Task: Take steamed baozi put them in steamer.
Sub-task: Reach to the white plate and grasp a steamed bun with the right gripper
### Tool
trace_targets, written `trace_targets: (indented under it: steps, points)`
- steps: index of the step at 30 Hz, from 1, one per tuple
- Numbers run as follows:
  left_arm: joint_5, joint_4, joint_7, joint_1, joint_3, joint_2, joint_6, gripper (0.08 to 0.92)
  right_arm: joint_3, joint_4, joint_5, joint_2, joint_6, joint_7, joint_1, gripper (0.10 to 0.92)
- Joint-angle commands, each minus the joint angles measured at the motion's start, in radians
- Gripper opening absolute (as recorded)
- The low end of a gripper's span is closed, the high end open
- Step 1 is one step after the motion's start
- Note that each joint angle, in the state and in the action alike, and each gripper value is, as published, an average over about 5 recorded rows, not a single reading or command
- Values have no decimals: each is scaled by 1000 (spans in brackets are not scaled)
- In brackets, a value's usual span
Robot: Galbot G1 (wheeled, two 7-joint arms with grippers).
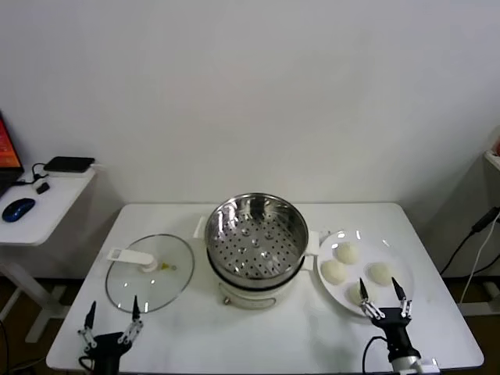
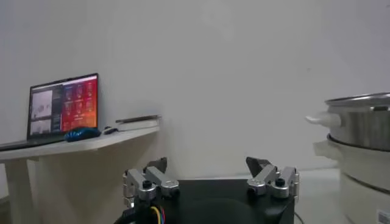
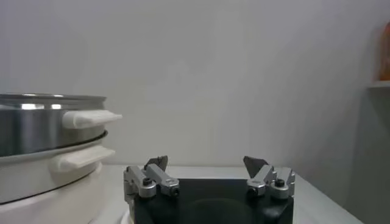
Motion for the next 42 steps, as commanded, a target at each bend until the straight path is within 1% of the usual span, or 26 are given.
trace_targets:
  steps: [1,2,5,8,10,13,17,19,21,26,30,33,36,42]
  points:
    - [6,5,-1,1,3,-49,-7,823,14,26,3,-87,-267,12,145,823]
    - [6,5,-1,1,3,-49,-7,823,11,23,3,-100,-293,11,166,823]
    - [7,7,-1,1,5,-49,-8,823,-16,2,2,-176,-436,-7,280,823]
    - [7,9,0,-1,6,-49,-9,823,-63,-36,-14,-252,-564,-59,379,823]
    - [7,9,2,-2,7,-49,-11,823,-99,-61,-42,-309,-644,-130,437,823]
    - [8,12,3,-2,10,-49,-15,823,-169,-96,-92,-430,-742,-281,528,823]
    - [16,21,4,-3,12,-49,-21,823,-337,-132,-116,-621,-812,-501,671,823]
    - [22,27,4,-4,13,-49,-26,823,-455,-154,-134,-691,-810,-599,767,823]
    - [28,32,4,-5,14,-49,-30,823,-597,-191,-158,-728,-789,-675,900,823]
    - [40,34,5,2,13,-49,-33,823,-1021,-314,-199,-759,-658,-845,1283,823]
    - [46,30,5,8,9,-49,-34,823,-1403,-387,-159,-762,-547,-969,1606,823]
    - [49,29,5,9,11,-49,-35,823,-1667,-425,-117,-733,-489,-1045,1835,823]
    - [56,22,6,12,16,-49,-34,823,-1888,-476,-70,-667,-464,-1081,2007,823]
    - [58,15,7,23,15,-49,-34,823,-2096,-610,-38,-516,-418,-1110,2163,823]
